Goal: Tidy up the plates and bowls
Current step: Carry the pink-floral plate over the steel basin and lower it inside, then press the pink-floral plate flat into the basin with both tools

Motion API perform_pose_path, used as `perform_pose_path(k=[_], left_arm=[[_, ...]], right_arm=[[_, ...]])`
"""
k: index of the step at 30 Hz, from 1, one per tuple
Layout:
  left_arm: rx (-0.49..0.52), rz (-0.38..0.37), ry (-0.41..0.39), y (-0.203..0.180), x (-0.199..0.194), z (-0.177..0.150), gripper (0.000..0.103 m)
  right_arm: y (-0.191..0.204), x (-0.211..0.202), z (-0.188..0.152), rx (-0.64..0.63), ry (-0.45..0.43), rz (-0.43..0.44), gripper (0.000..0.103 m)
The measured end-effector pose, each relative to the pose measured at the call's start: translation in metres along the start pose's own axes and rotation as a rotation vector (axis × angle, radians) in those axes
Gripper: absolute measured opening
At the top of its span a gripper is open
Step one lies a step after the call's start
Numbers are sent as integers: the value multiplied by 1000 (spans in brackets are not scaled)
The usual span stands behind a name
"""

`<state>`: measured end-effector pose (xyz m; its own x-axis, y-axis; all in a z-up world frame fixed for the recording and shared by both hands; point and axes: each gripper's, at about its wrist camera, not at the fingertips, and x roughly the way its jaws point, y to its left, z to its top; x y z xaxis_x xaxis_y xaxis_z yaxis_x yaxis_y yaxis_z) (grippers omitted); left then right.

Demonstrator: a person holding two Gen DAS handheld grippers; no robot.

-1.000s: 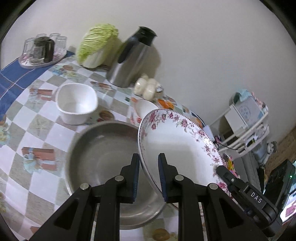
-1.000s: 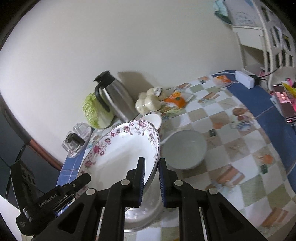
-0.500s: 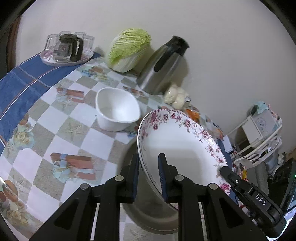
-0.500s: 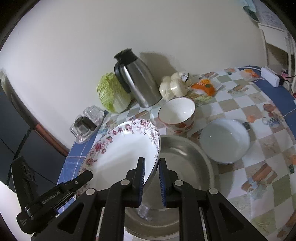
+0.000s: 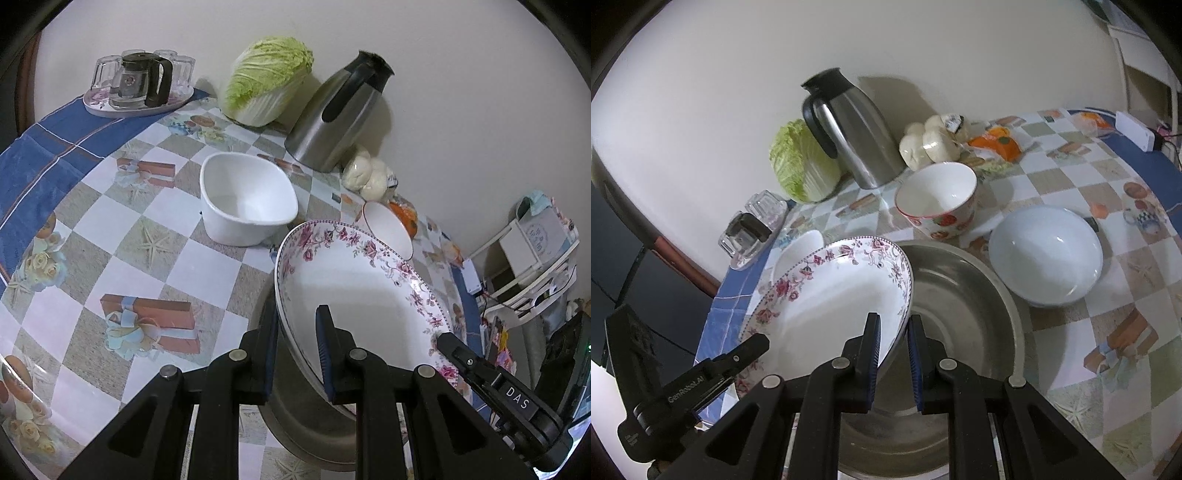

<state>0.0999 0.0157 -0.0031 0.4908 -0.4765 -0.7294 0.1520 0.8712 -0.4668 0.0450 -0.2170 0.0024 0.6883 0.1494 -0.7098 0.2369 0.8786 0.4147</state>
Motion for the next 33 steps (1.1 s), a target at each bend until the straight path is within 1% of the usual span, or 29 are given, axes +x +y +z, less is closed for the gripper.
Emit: perform_pose_path(k=[12,23,28,33], left_arm=[[42,27,57,-15,19,-12,22],[52,58,116,-18,34,-20,22],[68,75,130,-21,37,-22,22],[60,90,166,-18,44,-27,22]], right_arm=[[-28,6,-9,31,34,-29,16],[-42,17,-14,66,82,-40,16],[-45,19,-14,73,86,-42,16],[-48,24,-17,82,109,-51,16]])
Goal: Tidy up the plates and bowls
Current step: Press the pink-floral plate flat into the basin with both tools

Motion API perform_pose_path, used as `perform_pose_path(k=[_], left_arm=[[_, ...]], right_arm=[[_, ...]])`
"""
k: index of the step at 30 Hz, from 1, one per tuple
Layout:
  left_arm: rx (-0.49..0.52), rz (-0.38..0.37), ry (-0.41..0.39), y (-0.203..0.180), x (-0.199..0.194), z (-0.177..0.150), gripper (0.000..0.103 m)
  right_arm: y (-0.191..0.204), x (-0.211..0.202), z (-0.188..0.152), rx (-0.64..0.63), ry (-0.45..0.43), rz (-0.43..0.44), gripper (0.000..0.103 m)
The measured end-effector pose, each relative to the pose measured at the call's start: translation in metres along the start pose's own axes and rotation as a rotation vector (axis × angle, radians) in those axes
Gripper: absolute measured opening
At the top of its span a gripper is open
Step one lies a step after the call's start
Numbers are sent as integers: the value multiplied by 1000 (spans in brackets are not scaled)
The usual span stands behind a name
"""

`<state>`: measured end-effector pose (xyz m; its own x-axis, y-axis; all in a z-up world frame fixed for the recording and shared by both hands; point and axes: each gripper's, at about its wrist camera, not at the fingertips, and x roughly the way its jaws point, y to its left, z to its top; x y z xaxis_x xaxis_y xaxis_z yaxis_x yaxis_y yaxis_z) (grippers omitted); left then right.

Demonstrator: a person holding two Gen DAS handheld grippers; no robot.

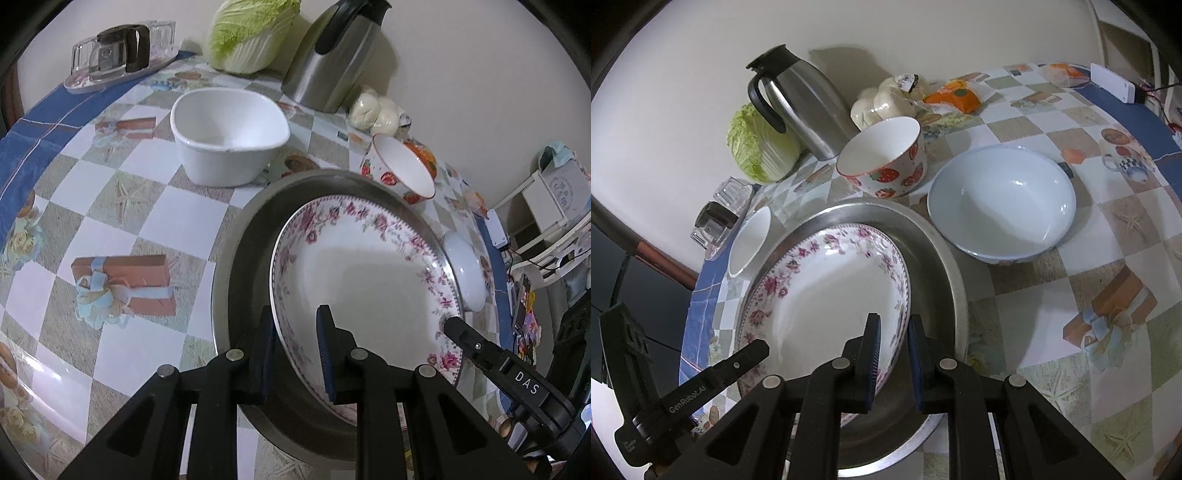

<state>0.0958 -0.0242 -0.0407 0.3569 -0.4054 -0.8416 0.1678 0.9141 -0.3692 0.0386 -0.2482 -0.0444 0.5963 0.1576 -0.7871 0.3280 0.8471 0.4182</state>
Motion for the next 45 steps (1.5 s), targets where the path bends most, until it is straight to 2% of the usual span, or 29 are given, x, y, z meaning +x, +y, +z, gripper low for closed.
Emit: perform_pose_path(k=[16,28,33,45], left_arm=[[18,42,25,-3,7,-3,24],[12,46,30,-3,7,-3,24],[9,48,33,-3,7,-2,24],[0,43,25,-2,5,-1,25]], right_arm=[[2,12,-5,-45,33,-63,19],[3,14,-5,-46,48,-68,19],[7,14,-5,-54,50,-64,25],[6,11,-5,-48,36,-59,25]])
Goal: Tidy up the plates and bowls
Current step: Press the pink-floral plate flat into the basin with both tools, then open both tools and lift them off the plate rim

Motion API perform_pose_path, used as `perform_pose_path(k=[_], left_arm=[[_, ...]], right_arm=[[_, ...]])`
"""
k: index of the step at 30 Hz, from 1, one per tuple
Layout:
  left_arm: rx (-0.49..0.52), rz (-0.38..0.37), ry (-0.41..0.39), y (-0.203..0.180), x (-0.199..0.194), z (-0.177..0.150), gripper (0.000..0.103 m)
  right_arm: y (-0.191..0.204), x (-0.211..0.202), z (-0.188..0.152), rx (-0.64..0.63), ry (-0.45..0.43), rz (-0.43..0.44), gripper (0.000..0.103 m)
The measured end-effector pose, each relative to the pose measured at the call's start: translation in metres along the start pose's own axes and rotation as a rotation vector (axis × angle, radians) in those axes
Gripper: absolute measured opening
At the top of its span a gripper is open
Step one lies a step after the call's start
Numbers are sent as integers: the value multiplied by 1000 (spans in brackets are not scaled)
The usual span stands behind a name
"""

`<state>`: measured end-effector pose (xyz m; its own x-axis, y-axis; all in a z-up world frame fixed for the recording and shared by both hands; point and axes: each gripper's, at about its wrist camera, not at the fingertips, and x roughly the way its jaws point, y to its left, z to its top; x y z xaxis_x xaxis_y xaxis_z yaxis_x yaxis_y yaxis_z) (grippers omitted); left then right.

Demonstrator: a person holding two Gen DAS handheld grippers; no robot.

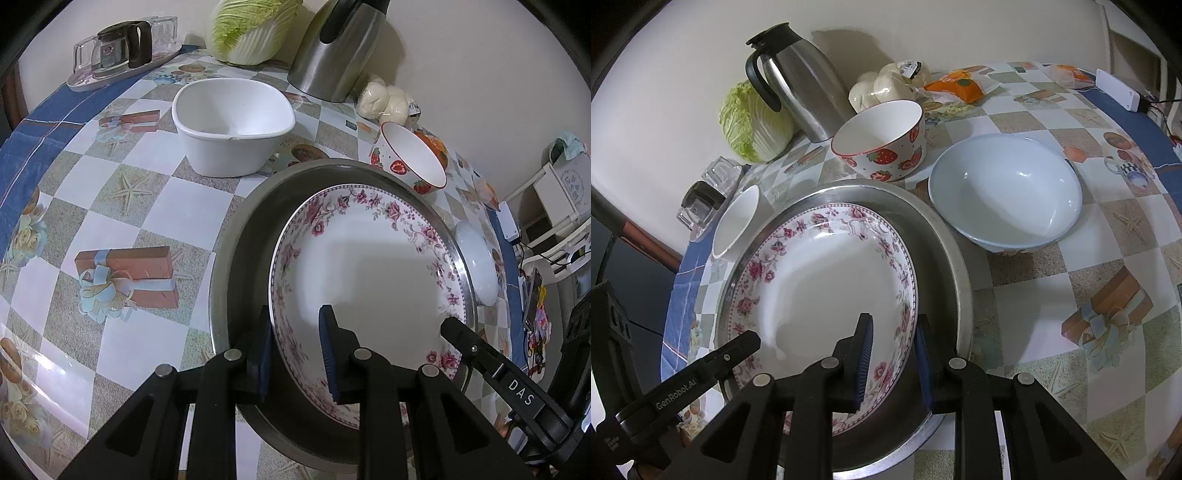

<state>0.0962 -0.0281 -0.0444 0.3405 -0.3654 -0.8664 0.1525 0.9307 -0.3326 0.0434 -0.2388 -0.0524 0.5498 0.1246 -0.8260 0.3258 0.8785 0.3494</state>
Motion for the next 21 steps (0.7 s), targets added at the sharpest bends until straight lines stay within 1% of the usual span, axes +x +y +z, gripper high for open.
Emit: perform_pose_path(k=[3,5,8,10,11,12,13,19,20,21], left_arm=[[-2,3,-14,1,-3,0,25],[1,14,-36,1,-7,1,25],[3,21,-48,1,-9,2,25],[8,31,-53,-1,-11,2,25],[12,42,-58,-1,-12,2,26],[18,57,-68,-2,-14,3,34],[21,65,-79,-2,-16,3,36],[30,59,-128,-4,-28,5,40],[34,57,-134,-5,-29,5,43],[39,54,-143,-6,-32,5,48]], right_arm=[[-2,-2,0,7,-5,6,25],[-2,-5,1,5,-23,-4,26],[-4,-13,2,9,-53,-4,33],[-4,-16,3,10,-63,5,33],[-4,-17,3,9,-67,6,33],[-3,-19,4,6,-73,10,33],[-2,-20,4,4,-76,13,33],[6,-30,6,-16,-110,27,33],[6,-31,6,-19,-114,25,33],[7,-32,6,-22,-118,22,38]])
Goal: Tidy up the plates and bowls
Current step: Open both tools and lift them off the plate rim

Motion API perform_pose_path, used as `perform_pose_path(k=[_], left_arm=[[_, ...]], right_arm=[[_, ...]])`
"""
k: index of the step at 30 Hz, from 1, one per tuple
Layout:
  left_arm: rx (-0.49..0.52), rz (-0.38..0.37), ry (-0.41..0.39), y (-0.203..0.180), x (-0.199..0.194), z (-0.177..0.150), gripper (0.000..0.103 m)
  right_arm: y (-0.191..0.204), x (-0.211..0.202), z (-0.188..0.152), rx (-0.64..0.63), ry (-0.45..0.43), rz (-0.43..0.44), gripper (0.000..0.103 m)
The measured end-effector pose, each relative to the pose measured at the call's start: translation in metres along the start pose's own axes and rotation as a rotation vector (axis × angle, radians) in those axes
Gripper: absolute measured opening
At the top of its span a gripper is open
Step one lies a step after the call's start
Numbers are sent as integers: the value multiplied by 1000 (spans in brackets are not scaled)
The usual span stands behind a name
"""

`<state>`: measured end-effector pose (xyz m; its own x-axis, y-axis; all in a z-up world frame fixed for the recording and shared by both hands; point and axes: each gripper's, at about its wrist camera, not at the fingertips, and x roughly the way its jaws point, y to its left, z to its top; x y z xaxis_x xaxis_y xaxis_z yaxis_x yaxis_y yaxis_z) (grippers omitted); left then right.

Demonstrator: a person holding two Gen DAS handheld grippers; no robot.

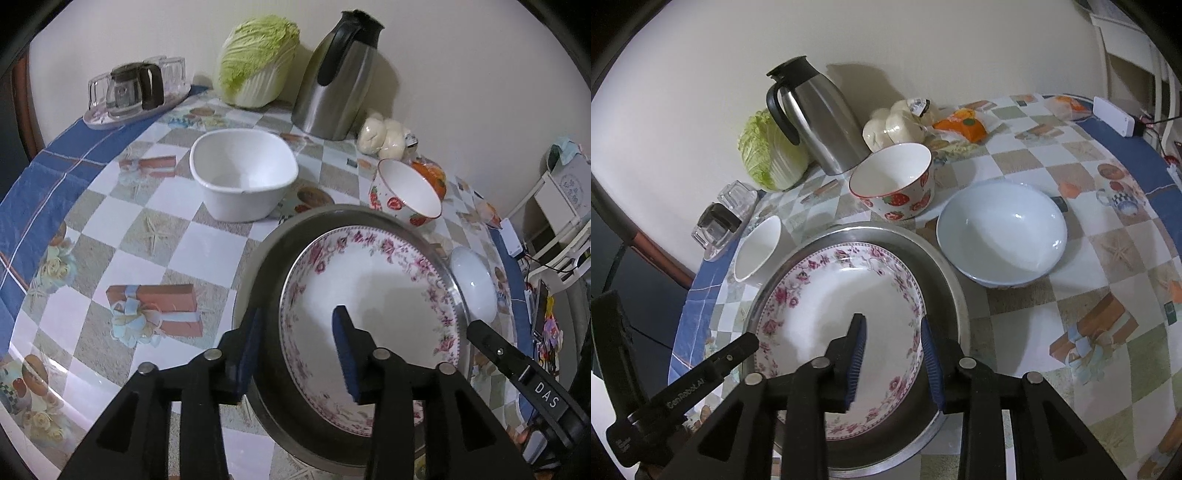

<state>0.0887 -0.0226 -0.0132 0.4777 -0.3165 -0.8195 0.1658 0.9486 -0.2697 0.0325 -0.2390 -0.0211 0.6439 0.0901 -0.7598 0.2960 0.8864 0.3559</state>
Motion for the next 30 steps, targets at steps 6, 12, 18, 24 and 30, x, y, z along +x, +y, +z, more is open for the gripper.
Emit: perform_pose_path(k=[6,12,18,24,30], left_arm=[[13,24,-34,-3,-6,2,72],[13,86,-48,2,-6,3,83],[10,117,-46,5,-3,3,89],[15,140,-54,6,-3,2,93],[24,163,-90,5,-8,2,100]], right_arm=[[8,-2,-1,-47,-14,-6,69],[12,-2,-3,-85,-40,-31,91],[11,-1,-3,-92,-43,-37,103],[12,0,-4,-110,-41,-48,103],[13,-4,-4,-122,-62,-66,103]])
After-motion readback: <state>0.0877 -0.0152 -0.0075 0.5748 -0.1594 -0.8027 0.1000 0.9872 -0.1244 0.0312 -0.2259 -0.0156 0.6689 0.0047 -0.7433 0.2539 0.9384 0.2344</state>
